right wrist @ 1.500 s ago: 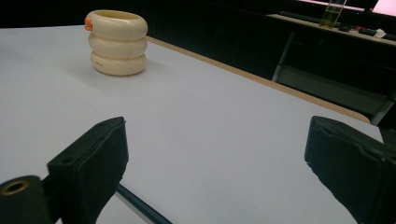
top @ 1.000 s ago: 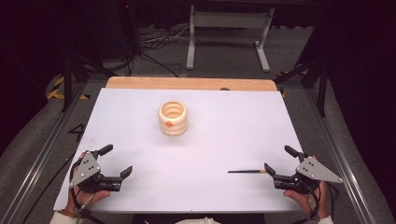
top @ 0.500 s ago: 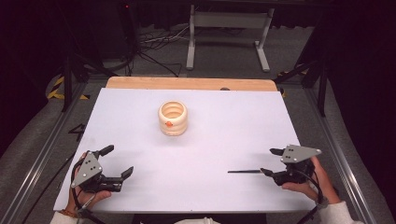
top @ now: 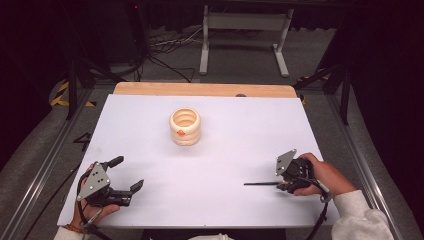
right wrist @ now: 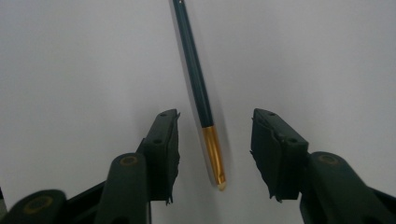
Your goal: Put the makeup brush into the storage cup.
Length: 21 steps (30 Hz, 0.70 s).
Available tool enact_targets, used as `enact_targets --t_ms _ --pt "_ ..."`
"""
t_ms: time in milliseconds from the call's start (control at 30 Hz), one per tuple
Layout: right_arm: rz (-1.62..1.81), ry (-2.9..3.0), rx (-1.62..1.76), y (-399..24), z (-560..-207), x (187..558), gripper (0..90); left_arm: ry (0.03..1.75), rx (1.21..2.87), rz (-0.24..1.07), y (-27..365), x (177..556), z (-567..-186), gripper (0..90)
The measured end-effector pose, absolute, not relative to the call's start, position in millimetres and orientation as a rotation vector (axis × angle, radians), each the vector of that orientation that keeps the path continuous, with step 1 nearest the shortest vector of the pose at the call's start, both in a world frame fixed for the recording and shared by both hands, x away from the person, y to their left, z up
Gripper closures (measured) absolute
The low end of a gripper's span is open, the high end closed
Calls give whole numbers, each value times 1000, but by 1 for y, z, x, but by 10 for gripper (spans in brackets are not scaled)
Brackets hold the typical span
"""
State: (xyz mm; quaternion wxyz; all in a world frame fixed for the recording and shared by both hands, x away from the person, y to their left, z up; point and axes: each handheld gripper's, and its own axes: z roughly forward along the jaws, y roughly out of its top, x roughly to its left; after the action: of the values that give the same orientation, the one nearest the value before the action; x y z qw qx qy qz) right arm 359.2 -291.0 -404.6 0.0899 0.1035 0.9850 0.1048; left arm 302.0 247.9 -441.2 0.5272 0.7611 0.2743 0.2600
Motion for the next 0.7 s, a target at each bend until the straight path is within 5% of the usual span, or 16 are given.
enact_targets --t_ms 400,700 --pt "150 3073 292 -282 -415 378 796 649 1834 616 246 303 -442 47" --pt "132 3090 293 -280 -416 380 840 644 1847 615 245 303 -443 48"
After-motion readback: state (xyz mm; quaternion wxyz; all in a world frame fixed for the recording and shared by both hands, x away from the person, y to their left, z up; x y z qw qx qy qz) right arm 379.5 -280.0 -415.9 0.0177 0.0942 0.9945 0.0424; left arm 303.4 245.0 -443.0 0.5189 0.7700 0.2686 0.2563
